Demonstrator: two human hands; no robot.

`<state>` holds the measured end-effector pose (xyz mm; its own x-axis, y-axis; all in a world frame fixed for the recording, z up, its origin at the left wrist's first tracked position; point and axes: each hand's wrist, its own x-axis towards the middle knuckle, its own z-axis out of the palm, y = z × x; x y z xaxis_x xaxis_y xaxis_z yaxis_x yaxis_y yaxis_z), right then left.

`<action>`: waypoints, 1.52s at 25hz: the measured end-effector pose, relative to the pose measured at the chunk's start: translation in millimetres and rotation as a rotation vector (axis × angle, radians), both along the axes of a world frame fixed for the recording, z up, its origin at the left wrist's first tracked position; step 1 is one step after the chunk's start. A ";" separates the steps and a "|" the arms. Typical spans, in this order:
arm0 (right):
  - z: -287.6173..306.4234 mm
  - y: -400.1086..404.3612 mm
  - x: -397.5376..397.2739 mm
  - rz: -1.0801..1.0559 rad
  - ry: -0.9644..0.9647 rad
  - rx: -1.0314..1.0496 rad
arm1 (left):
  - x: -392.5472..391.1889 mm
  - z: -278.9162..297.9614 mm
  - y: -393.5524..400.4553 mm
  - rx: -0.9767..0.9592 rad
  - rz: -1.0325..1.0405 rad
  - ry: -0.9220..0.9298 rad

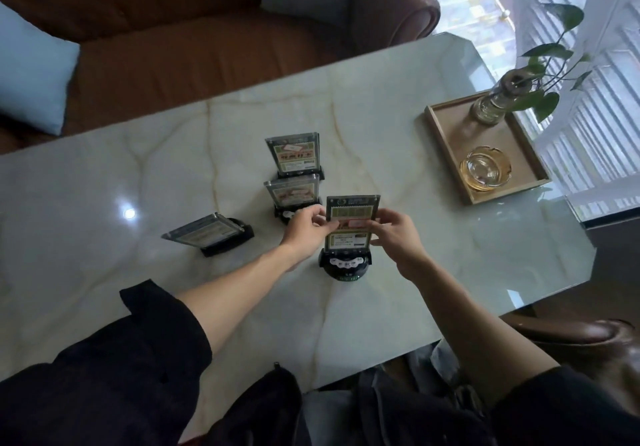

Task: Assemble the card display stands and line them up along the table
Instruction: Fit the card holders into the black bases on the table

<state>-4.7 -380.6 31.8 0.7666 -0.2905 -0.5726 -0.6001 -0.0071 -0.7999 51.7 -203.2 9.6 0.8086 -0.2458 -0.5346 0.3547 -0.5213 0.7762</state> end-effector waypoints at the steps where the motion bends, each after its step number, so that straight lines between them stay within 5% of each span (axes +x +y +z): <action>1: 1.0 -0.1 2.7 0.021 -0.017 -0.039 | 1.7 3.9 0.9 -0.013 0.009 -0.020; 20: -17.9 -10.5 -9.9 0.291 -0.134 -0.220 | -35.6 1.1 13.8 -0.068 0.164 -0.088; 31: -46.7 -15.3 -13.9 0.427 0.106 -0.222 | -74.9 -4.4 35.0 0.008 0.363 0.094; 38: -18.4 -18.9 -12.0 0.325 0.050 -0.249 | -52.6 -8.6 28.3 -0.056 0.261 0.033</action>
<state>-16.7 -399.5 13.5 0.8142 -0.1723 -0.5544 -0.5730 -0.3921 -0.7197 -0.9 -174.9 1.0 0.8311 -0.0608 -0.5528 0.4969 -0.3652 0.7872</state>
